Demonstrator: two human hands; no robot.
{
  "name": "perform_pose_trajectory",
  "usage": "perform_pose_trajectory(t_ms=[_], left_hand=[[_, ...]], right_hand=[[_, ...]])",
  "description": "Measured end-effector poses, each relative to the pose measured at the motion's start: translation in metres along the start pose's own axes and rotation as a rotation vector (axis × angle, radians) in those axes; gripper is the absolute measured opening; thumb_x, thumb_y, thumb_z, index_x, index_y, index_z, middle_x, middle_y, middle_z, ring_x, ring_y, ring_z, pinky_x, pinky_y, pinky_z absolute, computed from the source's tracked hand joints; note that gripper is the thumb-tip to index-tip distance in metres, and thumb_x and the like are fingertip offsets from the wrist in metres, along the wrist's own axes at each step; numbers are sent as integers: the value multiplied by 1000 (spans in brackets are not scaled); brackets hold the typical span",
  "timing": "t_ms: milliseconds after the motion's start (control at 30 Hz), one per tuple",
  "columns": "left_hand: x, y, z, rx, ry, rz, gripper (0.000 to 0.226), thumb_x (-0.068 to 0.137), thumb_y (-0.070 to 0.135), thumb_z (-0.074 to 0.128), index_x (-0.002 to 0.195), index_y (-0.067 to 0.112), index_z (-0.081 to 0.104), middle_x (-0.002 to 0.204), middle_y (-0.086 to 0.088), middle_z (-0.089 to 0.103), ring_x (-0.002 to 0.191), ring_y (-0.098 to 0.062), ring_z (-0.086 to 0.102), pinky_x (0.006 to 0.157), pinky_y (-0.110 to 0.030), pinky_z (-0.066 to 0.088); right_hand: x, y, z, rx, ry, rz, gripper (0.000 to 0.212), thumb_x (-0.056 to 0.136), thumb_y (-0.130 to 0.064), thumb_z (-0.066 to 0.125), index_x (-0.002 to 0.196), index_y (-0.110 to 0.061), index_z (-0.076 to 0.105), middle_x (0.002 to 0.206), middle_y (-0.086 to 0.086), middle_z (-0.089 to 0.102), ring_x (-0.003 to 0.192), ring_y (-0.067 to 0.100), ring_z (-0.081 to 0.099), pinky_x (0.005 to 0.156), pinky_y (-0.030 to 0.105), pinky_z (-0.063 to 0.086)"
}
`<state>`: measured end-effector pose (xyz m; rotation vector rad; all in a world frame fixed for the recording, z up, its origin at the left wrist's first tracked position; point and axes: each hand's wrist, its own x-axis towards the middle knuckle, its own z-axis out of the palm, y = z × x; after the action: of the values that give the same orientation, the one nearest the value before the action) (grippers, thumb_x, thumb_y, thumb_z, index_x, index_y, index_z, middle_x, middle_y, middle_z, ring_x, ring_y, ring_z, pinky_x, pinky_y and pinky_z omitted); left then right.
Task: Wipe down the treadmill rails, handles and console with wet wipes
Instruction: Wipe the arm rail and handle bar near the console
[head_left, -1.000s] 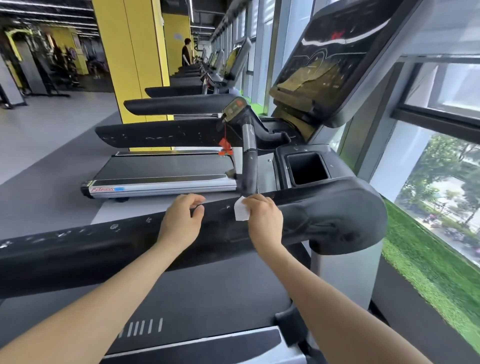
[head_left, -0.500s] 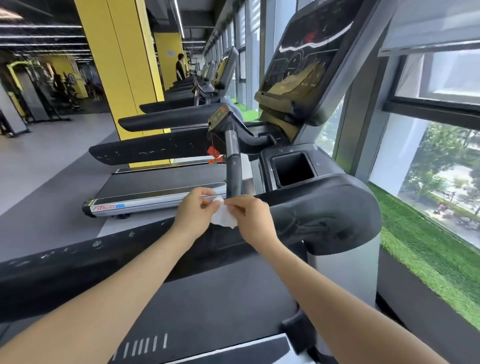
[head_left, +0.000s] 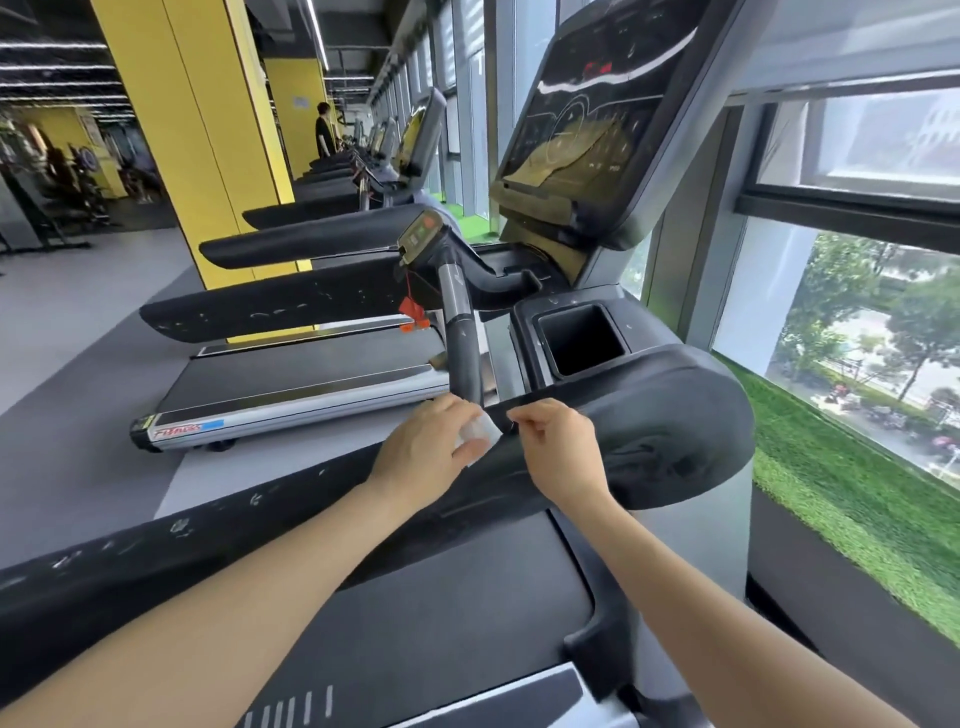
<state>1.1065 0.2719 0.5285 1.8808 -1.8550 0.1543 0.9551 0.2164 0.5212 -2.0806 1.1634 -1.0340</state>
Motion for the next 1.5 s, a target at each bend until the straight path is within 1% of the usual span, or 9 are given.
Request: perform_pose_trajectory(t_ms=[67,200,300,400,467,667,933,1167,1500], left_hand=[[6,2,2,-52,8,-14,22,95,24,54,115,17,60,115,5,56,104,-16,53,76,-24,40],[21,7,-2,-100,22,-70,12,95,17,52,97,11,62,99,-1,58,92,-21,55,69,-31,39],[14,2,-8,-36,18,18,15,95,16,52,98,11,65,100,-2,60,92,-21,55,70,-29,41],[5,-14,-15,27,-38,94,18,95,12,50,100,15,67,101,0,60,93,-21,54,71,-34,45],[5,-19,-19,60,-73,111,19,95,12,49,100,17,67,99,1,59,92,-20,53,69,-34,44],[16,-7,-13,-26,-15,57,12,90,25,60,89,14,66,89,4,59,82,-17,55,68,-30,43],[14,-24,-28,62,-171,52,10,91,21,57,81,22,58,84,11,52,83,-15,49,66,-30,35],[37,2,-4,25,-25,-47,11,93,23,56,87,16,61,88,5,53,82,-17,49,65,-29,32],[18,-36,-30,113,-144,-103,10,92,21,54,83,20,57,86,8,51,82,-17,49,67,-28,32]], right_hand=[[-3,-2,2,-8,-5,2,31,93,-3,44,110,-10,69,113,2,65,105,20,59,91,35,48],[-4,-1,3,-36,2,3,33,92,0,43,110,-9,69,113,2,65,105,19,58,91,33,48],[0,-6,7,-98,6,-22,34,92,0,43,113,-9,68,116,2,64,110,20,55,93,32,46],[4,-12,11,-211,-29,-58,37,91,2,41,116,-10,66,119,-1,61,113,19,50,83,26,43],[7,-12,12,-265,-41,-61,38,90,4,41,115,-9,66,116,-1,59,111,20,49,79,31,45],[8,-12,8,-330,-68,-63,36,90,3,43,114,-10,66,115,0,58,108,21,50,78,32,45],[6,-15,5,-357,-115,-53,38,87,5,42,113,-8,66,119,-1,56,110,23,51,84,39,48],[5,-19,5,-457,-147,-95,32,87,5,43,108,-7,65,117,0,57,107,21,51,78,35,49],[2,-20,6,-492,-149,-95,34,84,7,44,108,-5,65,115,1,55,107,23,50,76,39,51]])
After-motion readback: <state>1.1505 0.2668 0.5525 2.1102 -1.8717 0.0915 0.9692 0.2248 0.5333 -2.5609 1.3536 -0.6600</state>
